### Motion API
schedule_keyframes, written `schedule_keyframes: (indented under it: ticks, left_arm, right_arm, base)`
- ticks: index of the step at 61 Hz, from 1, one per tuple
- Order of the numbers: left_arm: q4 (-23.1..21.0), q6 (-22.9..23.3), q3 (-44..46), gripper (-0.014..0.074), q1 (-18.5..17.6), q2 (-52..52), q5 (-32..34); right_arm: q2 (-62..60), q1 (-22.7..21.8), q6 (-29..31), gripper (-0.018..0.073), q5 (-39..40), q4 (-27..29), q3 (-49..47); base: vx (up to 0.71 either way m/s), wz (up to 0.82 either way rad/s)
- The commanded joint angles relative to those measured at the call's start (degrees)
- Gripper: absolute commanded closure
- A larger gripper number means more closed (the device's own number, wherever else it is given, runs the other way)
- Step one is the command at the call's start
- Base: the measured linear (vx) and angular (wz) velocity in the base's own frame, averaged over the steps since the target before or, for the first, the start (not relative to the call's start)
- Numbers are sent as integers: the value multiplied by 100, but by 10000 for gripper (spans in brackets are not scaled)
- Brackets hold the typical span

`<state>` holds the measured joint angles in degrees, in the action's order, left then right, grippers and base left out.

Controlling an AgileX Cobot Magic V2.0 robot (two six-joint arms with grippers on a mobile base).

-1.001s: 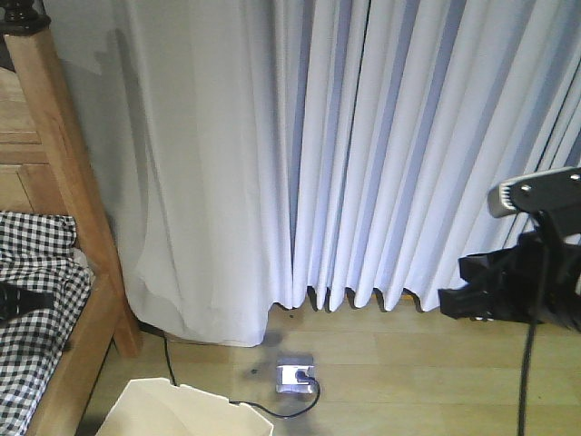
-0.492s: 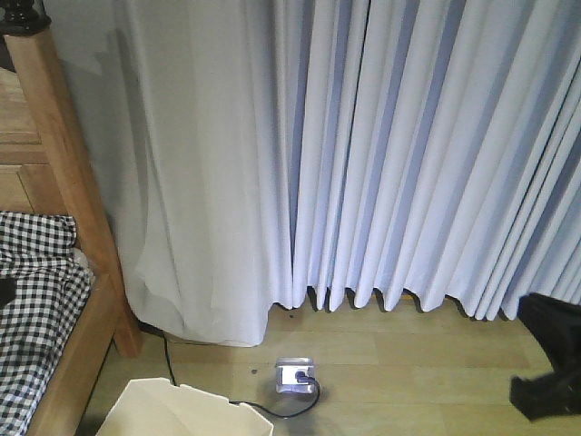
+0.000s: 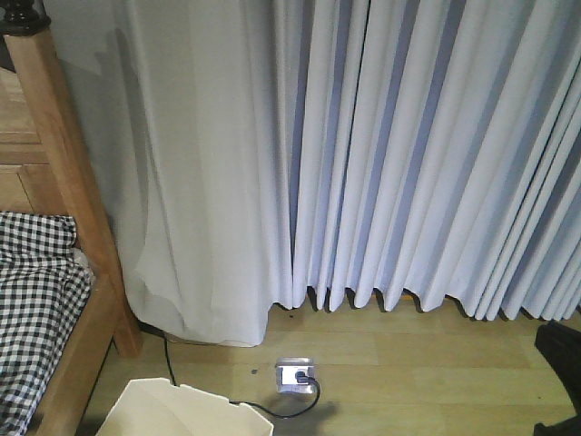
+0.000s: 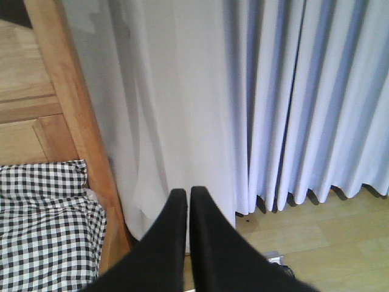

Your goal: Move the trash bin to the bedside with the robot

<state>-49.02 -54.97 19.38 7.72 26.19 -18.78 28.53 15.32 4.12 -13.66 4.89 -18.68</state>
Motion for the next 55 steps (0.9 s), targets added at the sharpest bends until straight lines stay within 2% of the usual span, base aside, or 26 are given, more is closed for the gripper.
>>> schedule_keyframes:
  ticks: [1, 55]
  left_arm:
    - [-104, 31, -11, 603, -47, -188, 259]
    - [-115, 31, -8, 603, -42, -232, 336]
  right_arm:
    - [12, 0, 44, 565, 204, -40, -166]
    - [12, 0, 44, 565, 76, -40, -166]
  base:
    - [0, 0]
    - [0, 0]
